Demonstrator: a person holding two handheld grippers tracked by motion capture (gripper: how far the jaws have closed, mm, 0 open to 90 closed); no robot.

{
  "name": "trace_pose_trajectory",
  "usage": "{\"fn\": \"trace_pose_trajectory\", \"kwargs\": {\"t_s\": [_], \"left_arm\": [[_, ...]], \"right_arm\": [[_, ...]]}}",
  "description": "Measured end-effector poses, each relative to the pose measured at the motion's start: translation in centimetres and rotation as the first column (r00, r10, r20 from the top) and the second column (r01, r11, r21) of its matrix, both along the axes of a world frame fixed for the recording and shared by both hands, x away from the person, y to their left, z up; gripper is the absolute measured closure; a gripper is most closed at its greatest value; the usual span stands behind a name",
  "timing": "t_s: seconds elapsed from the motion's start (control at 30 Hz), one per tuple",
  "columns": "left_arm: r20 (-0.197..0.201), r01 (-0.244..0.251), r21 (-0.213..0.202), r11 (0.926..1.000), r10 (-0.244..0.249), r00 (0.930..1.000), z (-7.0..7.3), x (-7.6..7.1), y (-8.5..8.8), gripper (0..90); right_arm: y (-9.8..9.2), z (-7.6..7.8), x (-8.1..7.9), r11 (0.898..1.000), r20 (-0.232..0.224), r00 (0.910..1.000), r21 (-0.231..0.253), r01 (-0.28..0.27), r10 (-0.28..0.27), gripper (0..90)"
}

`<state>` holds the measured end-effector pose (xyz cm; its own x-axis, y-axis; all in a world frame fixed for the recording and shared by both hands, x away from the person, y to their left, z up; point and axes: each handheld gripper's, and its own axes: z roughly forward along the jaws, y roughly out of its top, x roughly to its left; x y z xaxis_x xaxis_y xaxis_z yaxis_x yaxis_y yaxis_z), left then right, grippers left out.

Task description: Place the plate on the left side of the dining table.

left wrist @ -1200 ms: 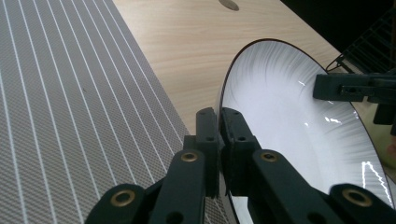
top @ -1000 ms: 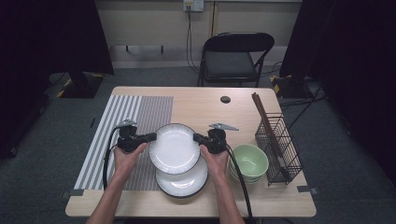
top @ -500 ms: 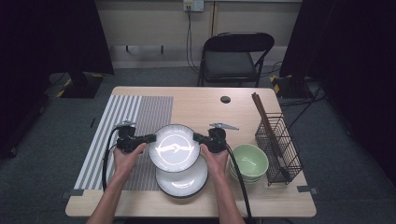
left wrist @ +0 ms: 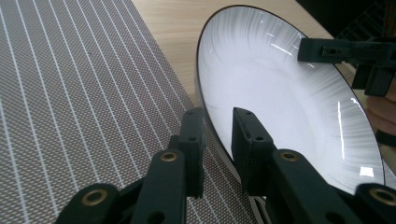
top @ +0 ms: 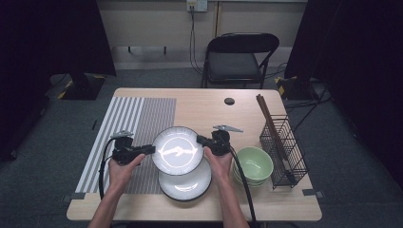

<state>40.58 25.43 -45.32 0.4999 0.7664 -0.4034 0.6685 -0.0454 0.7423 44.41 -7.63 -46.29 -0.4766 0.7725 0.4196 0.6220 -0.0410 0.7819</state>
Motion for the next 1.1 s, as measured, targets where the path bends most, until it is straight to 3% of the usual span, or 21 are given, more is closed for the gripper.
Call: {"fn": "trace_pose_trajectory", "kwargs": {"t_s": [0.07,0.17,0.23,0.33,0.57,0.7,1.1], "left_arm": [[-0.002,0.000,-0.016,0.9999,0.000,1.0000,-0.2,0.1,0.0,75.2],[0.000,-0.011,-0.006,0.9999,0.011,0.9999,-0.2,0.4,-0.2,76.5],[-0.009,-0.012,-0.037,0.9992,0.012,0.9999,-0.4,0.6,-0.1,76.8],[-0.009,-0.016,-0.045,0.9989,0.016,0.9998,-0.4,0.7,0.0,78.7],[0.001,-0.027,0.031,0.9991,0.027,0.9996,0.5,1.5,-0.8,82.2],[0.006,-0.053,0.033,0.9980,0.053,0.9986,0.8,1.7,-1.0,84.7],[0.031,-0.062,0.034,0.9975,0.061,0.9977,1.5,2.0,-0.7,86.9]], "right_arm": [[0.0,0.0,0.0,1.000,0.000,1.0000,-0.003,0.000,0.000,86.2],[0.0,0.0,-0.1,1.000,-0.002,1.0000,-0.001,0.003,-0.003,86.2],[0.0,0.0,-0.1,1.000,-0.002,1.0000,-0.002,0.004,-0.004,86.2],[0.1,0.1,-0.2,1.000,0.001,1.0000,-0.002,0.006,-0.006,86.2],[-0.1,0.3,-0.4,1.000,0.009,0.9999,-0.005,0.014,-0.014,86.3],[-0.1,0.4,-0.5,1.000,0.020,0.9996,-0.001,0.018,-0.018,86.2],[-0.1,1.1,-0.7,1.000,0.047,0.9989,0.014,0.008,-0.008,85.8]]}}
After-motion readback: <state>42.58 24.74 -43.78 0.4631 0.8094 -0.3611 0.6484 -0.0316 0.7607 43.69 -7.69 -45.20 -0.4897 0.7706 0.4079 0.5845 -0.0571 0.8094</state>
